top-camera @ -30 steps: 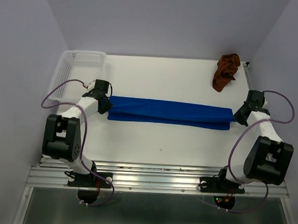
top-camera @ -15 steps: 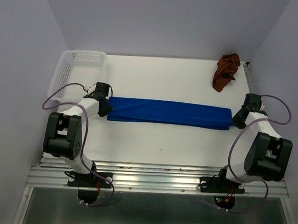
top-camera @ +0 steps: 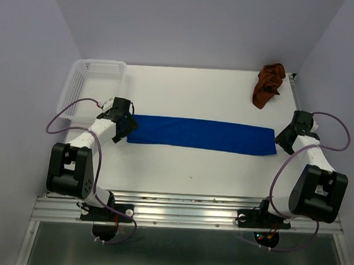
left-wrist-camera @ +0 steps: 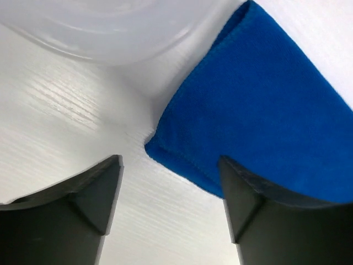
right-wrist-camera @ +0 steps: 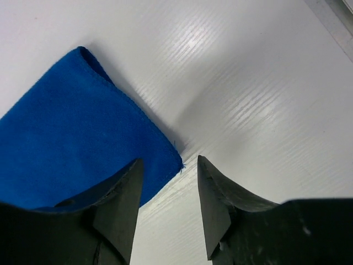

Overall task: Roll the towels
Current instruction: Fold the towel

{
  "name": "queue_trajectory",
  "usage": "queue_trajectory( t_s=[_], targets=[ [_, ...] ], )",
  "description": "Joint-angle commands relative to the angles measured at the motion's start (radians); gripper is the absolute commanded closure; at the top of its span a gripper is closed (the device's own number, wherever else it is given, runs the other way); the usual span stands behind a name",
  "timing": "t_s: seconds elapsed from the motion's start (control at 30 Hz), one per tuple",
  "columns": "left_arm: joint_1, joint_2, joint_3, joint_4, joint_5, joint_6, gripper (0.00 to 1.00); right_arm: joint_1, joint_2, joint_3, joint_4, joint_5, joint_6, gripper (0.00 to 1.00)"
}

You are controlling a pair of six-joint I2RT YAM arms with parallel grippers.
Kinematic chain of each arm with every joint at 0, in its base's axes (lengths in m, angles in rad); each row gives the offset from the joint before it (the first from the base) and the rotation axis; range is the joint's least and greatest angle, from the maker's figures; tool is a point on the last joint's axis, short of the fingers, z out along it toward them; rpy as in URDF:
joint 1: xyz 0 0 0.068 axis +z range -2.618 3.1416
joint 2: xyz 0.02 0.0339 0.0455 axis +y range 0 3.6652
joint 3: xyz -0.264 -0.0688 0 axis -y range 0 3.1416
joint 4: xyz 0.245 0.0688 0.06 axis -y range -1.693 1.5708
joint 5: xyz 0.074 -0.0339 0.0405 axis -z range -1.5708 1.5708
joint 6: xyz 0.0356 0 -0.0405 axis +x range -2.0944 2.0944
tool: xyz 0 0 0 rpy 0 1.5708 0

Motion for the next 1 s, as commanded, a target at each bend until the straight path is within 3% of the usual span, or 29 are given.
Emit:
queue_trajectory(
  t_s=[0.0,0.33,0.83,0.93,0.97],
  targets=[
    [-0.031,-0.066,0.052,-0.063,-0.033,-0.011,0.01,-0.011,-0.048,0.056,0.013,-0.026,-0.021,0.49],
    [-0.052,-0.031,0.183,-0.043,-0.013,0.054,0.01,-0.011,0.05,0.099,0.09,-0.264,-0.176,0.41],
    [-0.06,0.112,0.254,-0.007,-0.001,0.094,0.01,0.016,0.263,0.119,0.12,-0.171,-0.244,0.39],
    [-0.06,0.127,0.259,-0.004,-0.001,0.095,0.01,0.029,0.279,0.105,0.125,-0.169,-0.249,0.43],
    [-0.06,0.13,0.26,-0.004,0.002,0.097,0.01,0.039,0.282,0.099,0.128,-0.168,-0.249,0.48]
  ],
)
